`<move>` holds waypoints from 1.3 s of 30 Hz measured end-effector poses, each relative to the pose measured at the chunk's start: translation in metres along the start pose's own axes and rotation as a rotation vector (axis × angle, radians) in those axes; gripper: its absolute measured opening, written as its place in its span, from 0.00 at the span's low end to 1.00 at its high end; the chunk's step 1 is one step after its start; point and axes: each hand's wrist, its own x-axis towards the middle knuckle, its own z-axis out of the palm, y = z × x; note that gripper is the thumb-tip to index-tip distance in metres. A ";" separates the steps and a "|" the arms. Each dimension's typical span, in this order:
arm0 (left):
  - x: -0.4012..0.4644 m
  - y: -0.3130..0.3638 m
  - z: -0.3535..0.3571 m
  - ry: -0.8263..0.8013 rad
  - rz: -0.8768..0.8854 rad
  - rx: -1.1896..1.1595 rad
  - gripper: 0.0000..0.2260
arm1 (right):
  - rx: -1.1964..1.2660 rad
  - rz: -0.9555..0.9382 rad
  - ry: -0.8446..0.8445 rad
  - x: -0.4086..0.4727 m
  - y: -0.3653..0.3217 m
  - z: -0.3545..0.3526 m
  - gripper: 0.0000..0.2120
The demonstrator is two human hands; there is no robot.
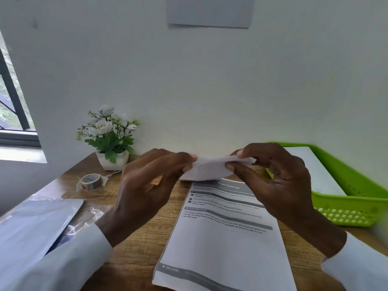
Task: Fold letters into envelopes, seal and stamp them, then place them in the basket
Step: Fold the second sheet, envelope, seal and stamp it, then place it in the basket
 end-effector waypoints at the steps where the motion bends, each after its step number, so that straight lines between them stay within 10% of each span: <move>1: 0.001 -0.002 -0.001 -0.003 0.003 -0.007 0.10 | -0.020 -0.060 -0.005 0.004 -0.001 0.000 0.12; 21: 0.028 0.016 -0.008 -0.108 -0.242 0.183 0.05 | -0.269 0.036 -0.181 0.031 0.000 0.003 0.06; 31: 0.033 0.023 -0.005 -0.242 -0.082 0.405 0.13 | -0.354 -0.064 -0.191 0.033 -0.010 0.016 0.06; 39: 0.027 0.017 -0.011 -0.144 -0.141 0.186 0.04 | -0.255 -0.010 -0.154 0.029 -0.004 0.007 0.06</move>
